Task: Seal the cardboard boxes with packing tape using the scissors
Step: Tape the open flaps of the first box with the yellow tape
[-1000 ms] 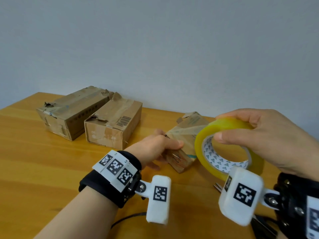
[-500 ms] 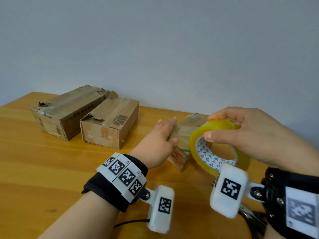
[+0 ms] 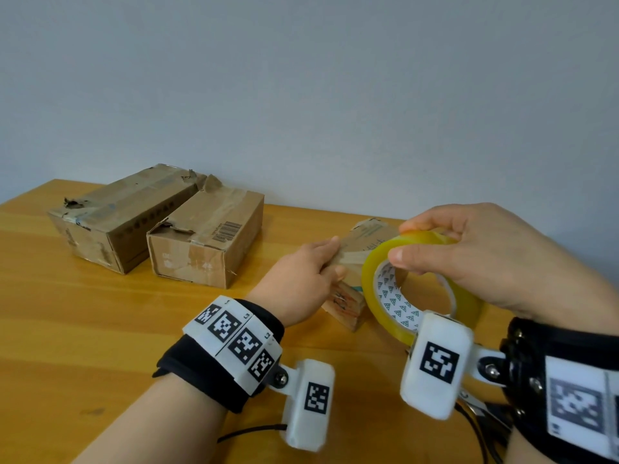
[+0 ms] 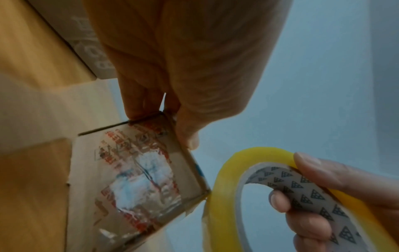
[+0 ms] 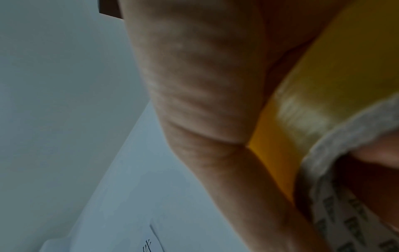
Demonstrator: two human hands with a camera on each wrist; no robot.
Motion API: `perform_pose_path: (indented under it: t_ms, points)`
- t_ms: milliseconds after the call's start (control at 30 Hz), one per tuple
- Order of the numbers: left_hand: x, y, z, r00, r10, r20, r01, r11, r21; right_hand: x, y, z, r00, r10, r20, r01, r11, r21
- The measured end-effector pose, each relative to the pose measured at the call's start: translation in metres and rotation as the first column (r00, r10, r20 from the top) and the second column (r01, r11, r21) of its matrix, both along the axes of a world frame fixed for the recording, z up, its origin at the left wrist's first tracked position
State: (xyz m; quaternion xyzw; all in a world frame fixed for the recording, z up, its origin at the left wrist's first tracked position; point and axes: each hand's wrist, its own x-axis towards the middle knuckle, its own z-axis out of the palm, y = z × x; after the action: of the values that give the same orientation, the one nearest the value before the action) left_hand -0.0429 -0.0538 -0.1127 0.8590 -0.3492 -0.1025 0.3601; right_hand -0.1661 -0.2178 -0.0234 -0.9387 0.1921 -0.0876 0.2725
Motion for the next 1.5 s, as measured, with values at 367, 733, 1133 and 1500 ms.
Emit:
perform_pose_path:
  t_ms: [367, 733, 1133, 1500]
  points:
    - [0.001, 0.001, 0.0, 0.978, -0.107, 0.179, 0.042, 0.942, 0.334, -0.003, 0.0, 0.002, 0.999, 0.05, 0.004, -0.05, 0.998, -0.027]
    - [-0.01, 0.009, 0.021, 0.947, -0.263, 0.185, 0.142, 0.859, 0.492, 0.01, -0.002, -0.008, 0.996, -0.011, 0.09, 0.017, 0.997, -0.072]
    - [-0.022, 0.007, 0.026, 0.945, -0.163, 0.285, 0.007, 0.878, 0.478, 0.011, -0.021, -0.017, 0.981, -0.195, 0.022, 0.196, 0.974, -0.112]
    - [-0.003, 0.01, 0.027, 0.97, 0.052, 0.238, -0.076, 0.993, 0.095, 0.009, -0.023, -0.016, 0.979, -0.196, 0.062, 0.202, 0.974, -0.103]
